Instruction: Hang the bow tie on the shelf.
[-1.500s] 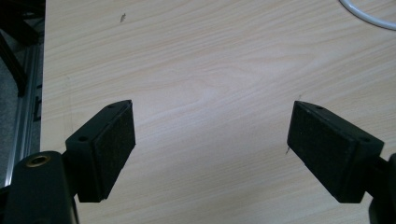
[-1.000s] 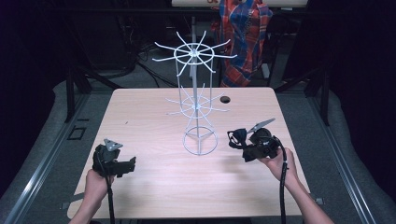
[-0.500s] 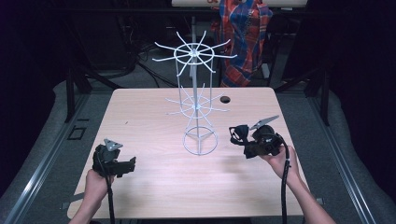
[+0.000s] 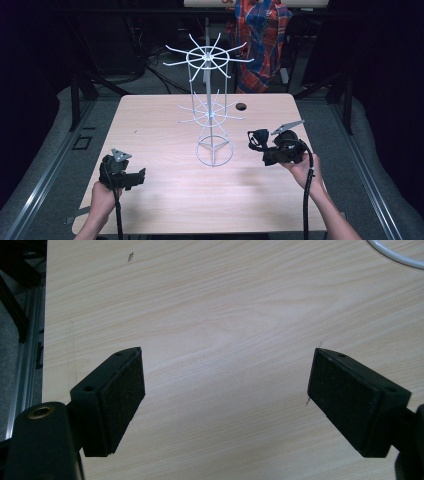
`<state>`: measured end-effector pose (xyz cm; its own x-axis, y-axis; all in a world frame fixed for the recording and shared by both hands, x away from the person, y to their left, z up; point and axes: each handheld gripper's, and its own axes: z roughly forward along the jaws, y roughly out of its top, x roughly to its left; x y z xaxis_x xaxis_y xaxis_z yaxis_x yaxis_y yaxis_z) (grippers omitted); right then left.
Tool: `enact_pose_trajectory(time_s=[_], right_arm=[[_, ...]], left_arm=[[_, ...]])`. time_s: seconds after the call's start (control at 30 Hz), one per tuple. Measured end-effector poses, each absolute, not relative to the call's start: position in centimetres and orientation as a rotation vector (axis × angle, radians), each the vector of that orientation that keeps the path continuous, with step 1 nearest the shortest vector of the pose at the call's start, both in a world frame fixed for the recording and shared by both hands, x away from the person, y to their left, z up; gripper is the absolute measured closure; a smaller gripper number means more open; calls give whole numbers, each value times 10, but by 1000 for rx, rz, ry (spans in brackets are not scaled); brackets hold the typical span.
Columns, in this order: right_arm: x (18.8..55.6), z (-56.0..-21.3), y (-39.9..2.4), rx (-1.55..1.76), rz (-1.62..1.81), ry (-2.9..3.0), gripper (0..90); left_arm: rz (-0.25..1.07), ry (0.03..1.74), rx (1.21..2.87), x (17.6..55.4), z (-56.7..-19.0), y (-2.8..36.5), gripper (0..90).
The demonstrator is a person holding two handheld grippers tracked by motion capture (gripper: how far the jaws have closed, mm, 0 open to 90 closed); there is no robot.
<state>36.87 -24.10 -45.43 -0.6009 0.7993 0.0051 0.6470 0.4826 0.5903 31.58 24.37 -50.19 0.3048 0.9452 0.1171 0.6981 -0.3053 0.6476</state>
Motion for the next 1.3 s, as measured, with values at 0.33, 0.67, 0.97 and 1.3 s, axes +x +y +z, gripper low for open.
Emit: enact_pose_trajectory(time_s=[0.33,0.67,0.97,1.3], right_arm=[[370,-448,-240,1218,824,2456,747],[371,-441,-240,1215,853,2447,748],[371,-435,-246,1226,895,2415,748],[369,-430,-247,1215,916,2405,748]], left_arm=[[681,1463,2091,314,-502,246,155],[689,1466,2089,314,-501,244,155],[684,1467,2095,315,-502,244,155],[688,1465,2091,314,-502,243,155]])
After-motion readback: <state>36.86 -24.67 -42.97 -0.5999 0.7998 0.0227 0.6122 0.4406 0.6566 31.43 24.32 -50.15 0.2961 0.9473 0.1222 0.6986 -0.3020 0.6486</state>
